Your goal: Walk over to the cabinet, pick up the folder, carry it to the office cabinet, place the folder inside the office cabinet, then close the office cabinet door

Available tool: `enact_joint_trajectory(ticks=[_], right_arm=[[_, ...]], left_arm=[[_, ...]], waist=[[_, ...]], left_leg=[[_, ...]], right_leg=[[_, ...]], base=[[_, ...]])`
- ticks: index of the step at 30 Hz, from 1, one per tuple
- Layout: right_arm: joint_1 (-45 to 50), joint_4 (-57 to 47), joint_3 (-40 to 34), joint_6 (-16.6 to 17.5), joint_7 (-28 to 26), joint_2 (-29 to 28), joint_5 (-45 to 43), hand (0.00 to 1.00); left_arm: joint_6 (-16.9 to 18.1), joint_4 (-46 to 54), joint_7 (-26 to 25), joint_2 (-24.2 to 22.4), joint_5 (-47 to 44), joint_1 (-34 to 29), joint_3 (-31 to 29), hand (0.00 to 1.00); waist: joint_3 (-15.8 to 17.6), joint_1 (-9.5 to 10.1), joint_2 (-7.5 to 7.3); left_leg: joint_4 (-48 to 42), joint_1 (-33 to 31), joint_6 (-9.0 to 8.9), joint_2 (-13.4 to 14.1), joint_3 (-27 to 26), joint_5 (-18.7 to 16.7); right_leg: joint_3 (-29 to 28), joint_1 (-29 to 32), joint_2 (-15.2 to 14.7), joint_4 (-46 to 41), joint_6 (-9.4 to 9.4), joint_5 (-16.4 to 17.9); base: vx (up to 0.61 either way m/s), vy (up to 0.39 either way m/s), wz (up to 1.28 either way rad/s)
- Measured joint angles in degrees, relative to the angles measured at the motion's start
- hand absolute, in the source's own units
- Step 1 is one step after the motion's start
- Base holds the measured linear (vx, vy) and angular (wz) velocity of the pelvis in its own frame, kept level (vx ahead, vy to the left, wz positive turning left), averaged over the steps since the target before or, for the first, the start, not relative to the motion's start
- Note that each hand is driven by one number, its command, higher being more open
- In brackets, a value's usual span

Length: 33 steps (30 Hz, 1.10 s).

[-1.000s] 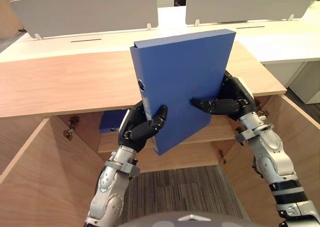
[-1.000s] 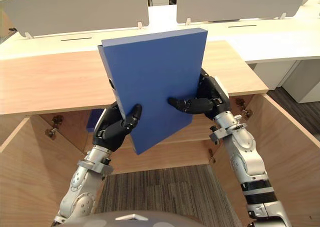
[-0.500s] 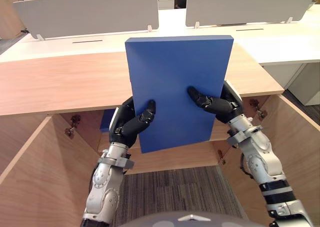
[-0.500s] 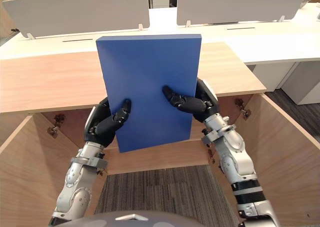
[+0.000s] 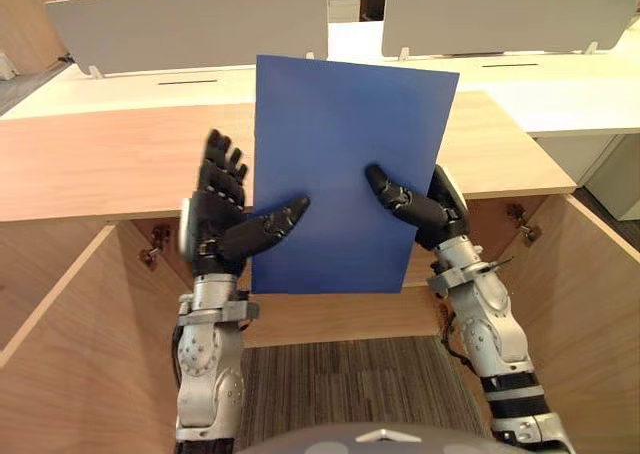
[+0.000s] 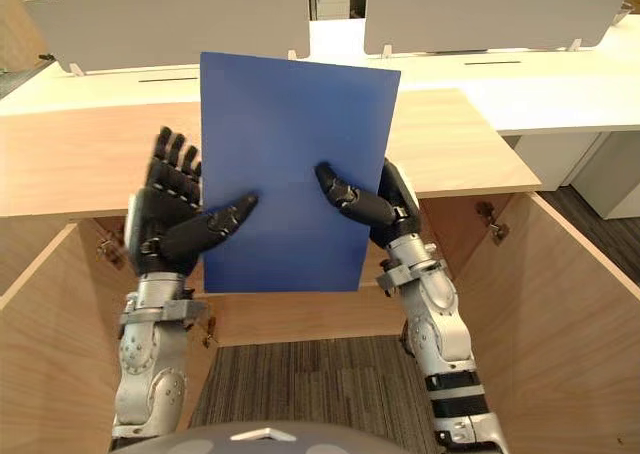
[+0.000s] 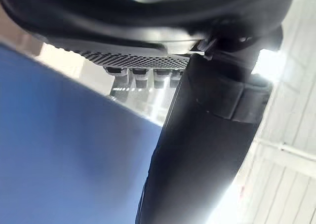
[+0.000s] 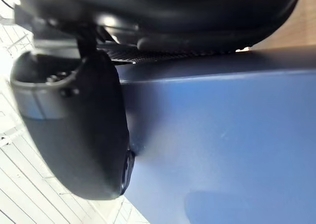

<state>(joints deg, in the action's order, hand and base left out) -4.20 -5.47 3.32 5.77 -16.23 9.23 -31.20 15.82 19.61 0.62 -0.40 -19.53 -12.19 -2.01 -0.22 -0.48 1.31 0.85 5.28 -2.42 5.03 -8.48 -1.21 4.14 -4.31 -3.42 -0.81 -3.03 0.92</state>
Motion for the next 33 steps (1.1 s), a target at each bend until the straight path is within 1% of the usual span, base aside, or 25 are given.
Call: enact_joint_trajectory(ticks=[3,5,8,10,14,20,22,24,25,27,28,29,33], right_arm=[[1.07,-2.02,-0.81,0.04,0.76,-1.49,0.20,0.00],[2.49,-4.54,-3.09,0.30,1.83,-2.86,2.09,0.00],[3.09,-5.66,-5.89,1.39,3.29,-4.01,3.36,0.00],[3.48,-6.71,-7.98,2.30,5.16,-5.10,6.61,0.00],[4.77,-7.86,-8.93,3.02,7.06,-5.42,9.89,0.00],[6.80,-8.88,-8.80,3.35,8.77,-6.38,13.15,0.00],[6.94,-8.88,-8.72,3.36,9.32,-6.48,13.71,0.00],[7.66,-8.92,-8.23,3.51,9.58,-6.47,13.74,0.00],[7.81,-8.92,-8.18,3.52,9.75,-6.46,13.88,0.00],[8.35,-8.96,-6.55,3.64,10.37,-6.33,14.93,0.00],[8.61,-9.06,-6.20,3.67,10.37,-6.33,15.44,0.00],[9.21,-9.19,-5.29,3.67,10.36,-6.12,15.50,0.00],[10.21,-9.22,-0.83,3.67,10.20,-4.40,16.88,0.00]], left_arm=[[0.43,0.14,-1.99,-1.67,0.03,-0.89,-4.39,1.00],[0.45,-0.04,-3.34,-2.45,0.15,-2.98,-7.26,1.00],[0.43,-2.30,-5.26,-2.65,2.36,-5.18,-9.95,1.00],[0.28,-4.78,-7.01,-2.96,4.08,-7.03,-11.26,1.00],[-0.42,-7.33,-9.05,-3.50,7.84,-9.44,-12.64,1.00],[-2.01,-16.63,-9.03,-4.01,13.01,-10.22,-12.69,1.00],[-2.78,-20.72,-8.84,-3.85,14.52,-10.25,-12.68,1.00],[-3.50,-28.69,-8.75,-3.63,15.77,-10.13,-12.70,1.00],[-3.93,-31.09,-8.73,-3.61,15.80,-10.07,-12.77,1.00],[-5.51,-40.96,-8.63,-3.52,15.80,-9.77,-13.04,1.00],[-5.95,-43.24,-8.51,-3.52,15.81,-9.78,-13.08,1.00],[-6.49,-48.06,-8.06,-3.51,15.83,-9.76,-13.48,1.00],[-8.14,-60.30,-7.67,-3.33,15.37,-9.61,-17.73,1.00]], waist=[[0.00,0.01,0.00],[0.01,0.04,-0.04],[0.04,0.03,-0.09],[0.18,0.13,-0.30],[0.36,0.20,-0.60],[0.38,0.29,-0.63],[0.39,0.30,-0.66],[0.39,0.30,-0.65],[0.40,0.30,-0.66],[0.44,0.27,-0.72],[0.46,0.28,-0.76],[0.54,0.31,-0.88],[0.92,0.34,-1.40]], left_leg=[[0.12,-0.04,0.02,0.00,0.12,0.07],[1.21,-0.02,0.05,-0.12,0.69,0.70],[2.55,0.59,0.07,-0.26,1.20,1.50],[3.10,0.71,0.00,-0.32,1.39,1.86],[3.52,0.65,-0.02,-0.38,1.44,1.97],[3.97,0.66,0.00,-0.51,1.90,2.17],[3.97,0.65,-0.01,-0.55,2.00,2.17],[3.98,0.69,-0.01,-0.61,2.08,2.16],[3.98,0.71,-0.01,-0.62,2.08,2.16],[3.98,0.77,-0.02,-0.61,2.07,2.15],[3.98,0.77,-0.03,-0.61,2.07,2.14],[3.98,0.77,-0.04,-0.58,2.07,2.13],[3.90,0.88,-0.10,-0.34,1.85,2.09]], right_leg=[[0.11,-0.05,-0.01,0.01,-0.02,0.02],[0.67,-0.11,-0.07,0.09,-0.07,0.08],[1.34,-0.12,-0.16,0.12,-0.14,0.15],[1.60,-0.15,-0.21,0.14,-0.17,0.17],[1.68,-0.22,-0.27,0.25,-0.25,0.25],[2.17,-0.28,-0.41,0.33,-0.44,0.44],[2.25,-0.29,-0.47,0.35,-0.49,0.48],[2.31,-0.29,-0.55,0.39,-0.55,0.53],[2.31,-0.29,-0.55,0.41,-0.56,0.53],[2.29,-0.29,-0.54,0.47,-0.57,0.54],[2.29,-0.29,-0.53,0.48,-0.57,0.54],[2.28,-0.28,-0.51,0.51,-0.56,0.55],[2.02,-0.28,-0.22,0.57,-0.50,0.58]], base=[[-0.01,0.003,0.01],[-0.04,0.005,0.13],[-0.02,0.006,0.13],[-0.02,0.013,0.04],[-0.01,0.007,0.02],[0.00,0.009,0.03],[0.00,0.000,0.00],[0.00,0.000,0.00],[0.00,0.000,0.00],[0.00,0.000,0.00],[0.00,0.000,0.00],[0.00,0.000,0.00],[-0.01,0.001,-0.02]])
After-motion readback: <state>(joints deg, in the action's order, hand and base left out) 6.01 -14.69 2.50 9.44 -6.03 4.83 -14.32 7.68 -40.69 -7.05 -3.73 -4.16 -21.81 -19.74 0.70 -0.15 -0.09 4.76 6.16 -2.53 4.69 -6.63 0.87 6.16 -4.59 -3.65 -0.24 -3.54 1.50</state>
